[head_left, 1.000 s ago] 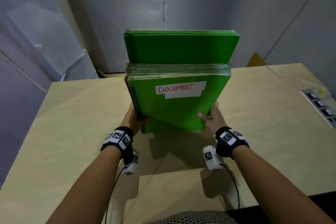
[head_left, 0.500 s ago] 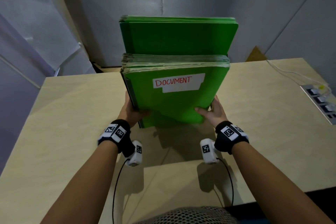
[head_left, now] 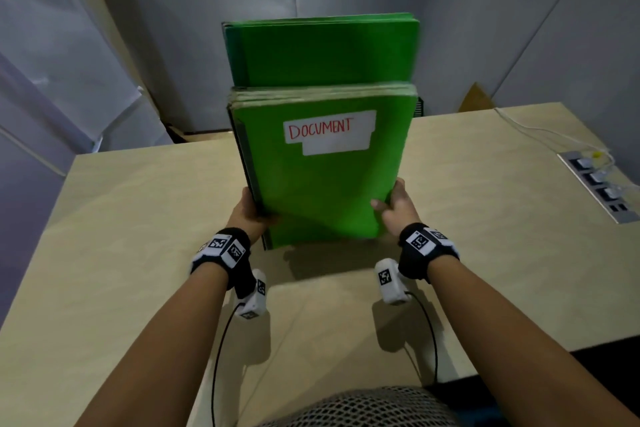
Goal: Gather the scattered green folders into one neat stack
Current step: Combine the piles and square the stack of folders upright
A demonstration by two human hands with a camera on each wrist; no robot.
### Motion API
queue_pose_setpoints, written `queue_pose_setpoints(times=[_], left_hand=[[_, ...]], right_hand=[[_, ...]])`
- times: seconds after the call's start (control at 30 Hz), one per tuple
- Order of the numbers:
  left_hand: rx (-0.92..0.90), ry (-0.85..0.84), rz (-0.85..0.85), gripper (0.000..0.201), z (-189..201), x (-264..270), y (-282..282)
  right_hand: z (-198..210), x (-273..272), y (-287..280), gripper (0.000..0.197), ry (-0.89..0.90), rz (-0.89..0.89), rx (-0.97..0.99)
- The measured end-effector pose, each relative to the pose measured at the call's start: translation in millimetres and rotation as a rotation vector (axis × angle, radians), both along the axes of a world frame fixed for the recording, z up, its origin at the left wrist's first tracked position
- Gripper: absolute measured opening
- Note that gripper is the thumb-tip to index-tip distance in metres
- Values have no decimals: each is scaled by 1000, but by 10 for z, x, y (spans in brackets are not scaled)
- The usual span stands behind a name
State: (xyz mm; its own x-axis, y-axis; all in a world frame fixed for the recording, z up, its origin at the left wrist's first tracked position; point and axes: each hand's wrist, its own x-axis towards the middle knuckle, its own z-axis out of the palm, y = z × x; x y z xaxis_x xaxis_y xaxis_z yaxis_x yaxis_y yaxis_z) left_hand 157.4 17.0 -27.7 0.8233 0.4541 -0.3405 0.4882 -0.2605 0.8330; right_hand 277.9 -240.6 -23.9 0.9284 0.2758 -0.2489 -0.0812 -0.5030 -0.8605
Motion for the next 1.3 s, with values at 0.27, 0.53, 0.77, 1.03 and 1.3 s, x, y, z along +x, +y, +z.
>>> queue_pose_setpoints(times=[0.27, 0.53, 0.77, 1.03, 1.3], left_hand=[[-211, 372, -133, 55, 219, 365, -503], [-176, 590, -285, 41, 53, 653, -915], [-163, 575, -298, 37, 23, 912, -1268], [-103, 483, -251, 67, -128, 1292, -1614], [-171, 447, -250, 67, -208, 1578, -1980]], right_hand=[[190, 559, -528, 48, 198, 40, -279], [-7, 608, -964, 41, 365, 46, -605], [-149, 855, -1168, 48, 350, -30, -710], [-244, 1280, -1317, 36, 244, -82, -727], [-201, 1566, -1612, 33, 178, -69, -810]])
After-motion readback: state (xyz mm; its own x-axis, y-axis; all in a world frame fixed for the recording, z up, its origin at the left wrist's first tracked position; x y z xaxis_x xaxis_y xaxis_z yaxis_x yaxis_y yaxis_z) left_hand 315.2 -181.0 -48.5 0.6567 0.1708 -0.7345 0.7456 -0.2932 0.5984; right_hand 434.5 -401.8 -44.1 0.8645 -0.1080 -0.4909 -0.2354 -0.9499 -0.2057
